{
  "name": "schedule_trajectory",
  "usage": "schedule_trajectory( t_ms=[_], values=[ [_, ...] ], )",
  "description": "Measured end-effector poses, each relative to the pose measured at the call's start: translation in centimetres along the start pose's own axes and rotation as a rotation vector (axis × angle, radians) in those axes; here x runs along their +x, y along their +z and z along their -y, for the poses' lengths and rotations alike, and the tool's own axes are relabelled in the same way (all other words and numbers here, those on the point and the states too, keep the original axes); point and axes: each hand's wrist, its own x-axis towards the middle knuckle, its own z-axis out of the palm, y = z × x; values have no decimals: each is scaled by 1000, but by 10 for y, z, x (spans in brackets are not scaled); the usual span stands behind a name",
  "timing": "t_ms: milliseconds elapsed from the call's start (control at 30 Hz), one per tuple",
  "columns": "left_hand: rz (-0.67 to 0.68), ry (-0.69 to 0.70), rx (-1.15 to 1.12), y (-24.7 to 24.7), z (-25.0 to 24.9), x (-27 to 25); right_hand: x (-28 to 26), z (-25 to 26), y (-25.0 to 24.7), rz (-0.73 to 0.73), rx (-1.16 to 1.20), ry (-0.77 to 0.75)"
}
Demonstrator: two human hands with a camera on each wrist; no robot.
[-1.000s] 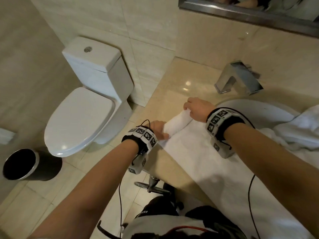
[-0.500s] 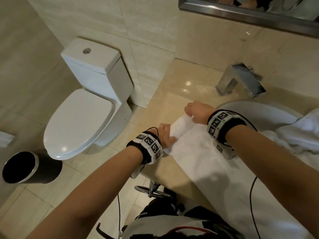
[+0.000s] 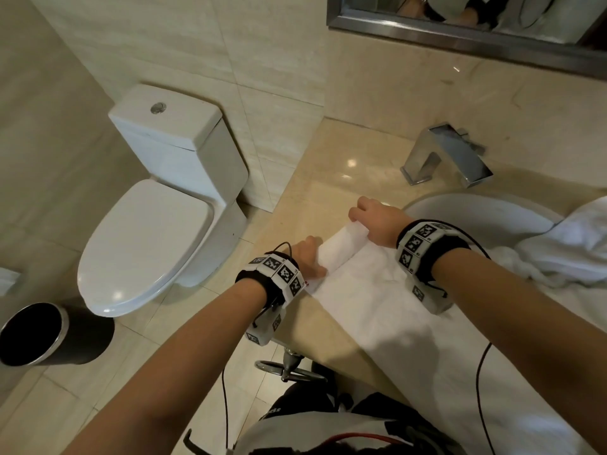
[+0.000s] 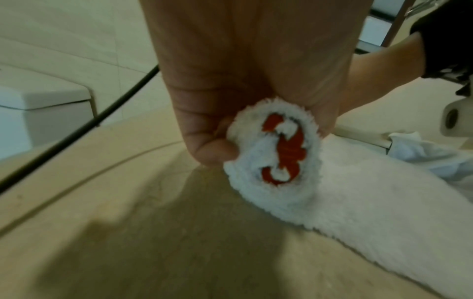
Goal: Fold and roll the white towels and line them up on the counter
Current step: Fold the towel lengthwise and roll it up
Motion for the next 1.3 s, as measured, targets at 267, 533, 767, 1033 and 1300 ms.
schedule_trajectory(
  t_ms=[267,533,767,1033,1300],
  values=[
    [37,38,119,7,-14,-5,-4,-8,-13,110,-180,-47],
    [126,253,25,11,-7,-17,-19,-14,10,52,-228,-12],
    [311,60,-241,9,7,-16,-31,-12,18,26,-135,131],
    [257,-36,-268,9,8,-11,-23,-14,13,-181,158,118],
    [152,-162,-58,-12,48,-16,4,-36,9,-274,808,499]
  ],
)
